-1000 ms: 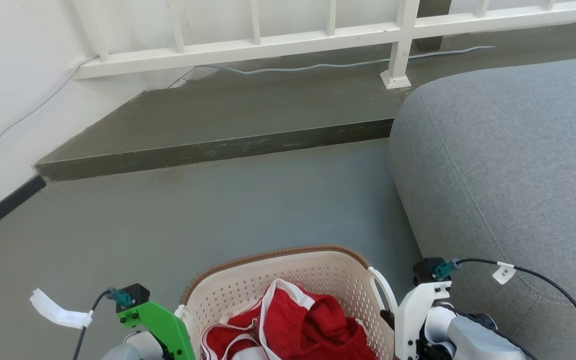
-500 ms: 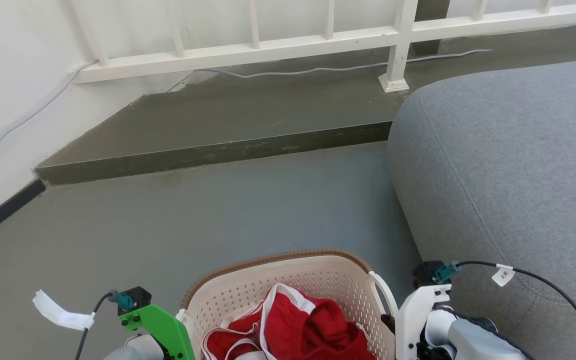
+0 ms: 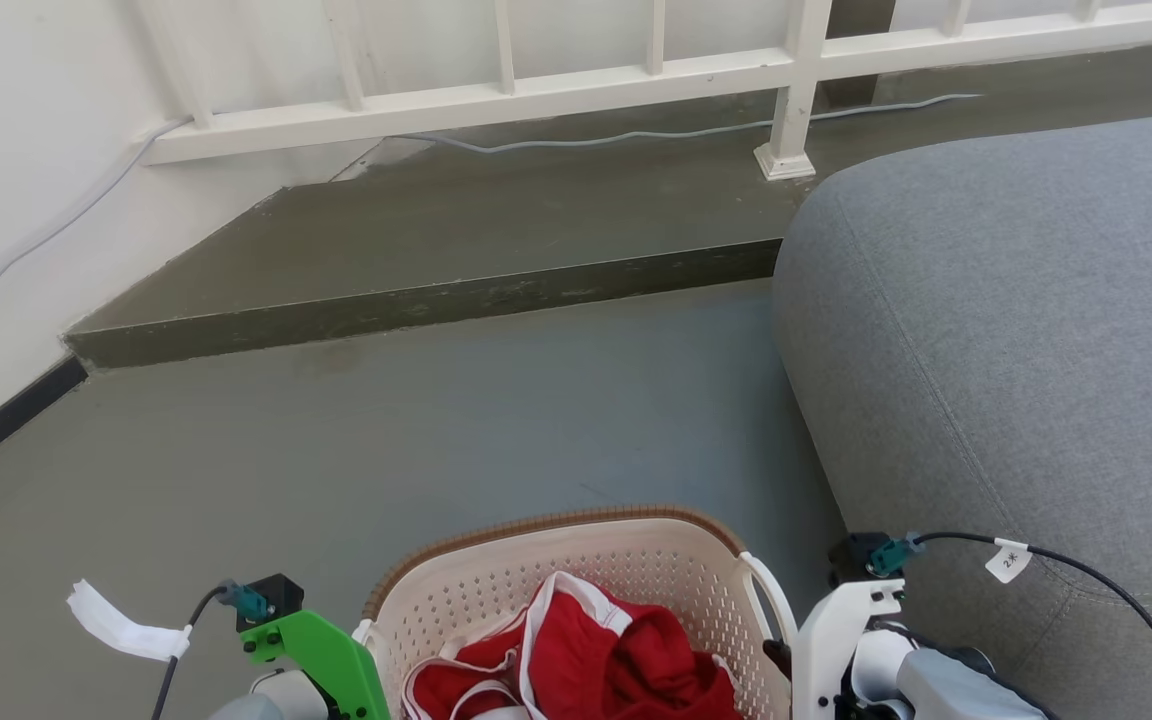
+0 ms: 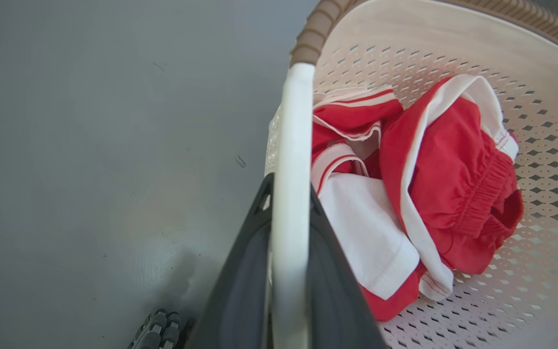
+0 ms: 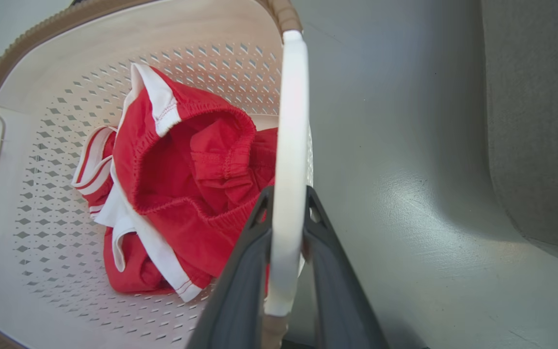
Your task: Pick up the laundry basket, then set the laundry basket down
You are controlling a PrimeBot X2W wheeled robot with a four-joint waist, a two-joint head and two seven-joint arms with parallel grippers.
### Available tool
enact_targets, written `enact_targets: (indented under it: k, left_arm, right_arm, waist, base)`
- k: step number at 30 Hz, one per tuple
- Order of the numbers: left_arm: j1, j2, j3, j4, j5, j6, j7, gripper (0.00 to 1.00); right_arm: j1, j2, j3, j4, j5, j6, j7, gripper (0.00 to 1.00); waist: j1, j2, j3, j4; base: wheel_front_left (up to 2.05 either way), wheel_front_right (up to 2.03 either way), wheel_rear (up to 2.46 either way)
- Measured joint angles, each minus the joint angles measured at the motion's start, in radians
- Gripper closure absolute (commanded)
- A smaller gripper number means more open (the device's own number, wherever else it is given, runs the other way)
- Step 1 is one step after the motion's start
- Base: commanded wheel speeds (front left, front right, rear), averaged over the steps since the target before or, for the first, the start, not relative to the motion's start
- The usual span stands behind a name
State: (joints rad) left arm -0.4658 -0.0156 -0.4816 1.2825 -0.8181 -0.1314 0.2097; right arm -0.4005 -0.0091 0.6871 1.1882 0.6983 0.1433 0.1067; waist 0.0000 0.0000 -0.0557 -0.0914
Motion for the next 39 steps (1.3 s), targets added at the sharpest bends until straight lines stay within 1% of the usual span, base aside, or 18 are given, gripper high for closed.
enact_targets:
  k: [26,39]
  left_arm:
    - [0.000,0.000,-0.006,0.002,-0.022,0.009,-0.001,1.00]
    - [0.000,0.001,-0.013,-0.001,-0.024,0.010,-0.001,1.00]
  right_arm:
    - [0.000,-0.001,0.022,0.002,0.038,0.000,0.000,1.00]
    - [-0.001,-0.001,0.027,0.001,0.051,0.000,-0.005,1.00]
  waist:
    - [0.0000,0.0000,0.004,0.002]
    - [0.0000,0.0000,0.032,0.006]
  base:
    - [0.00,0.00,0.00]
    - [0.00,0.00,0.00]
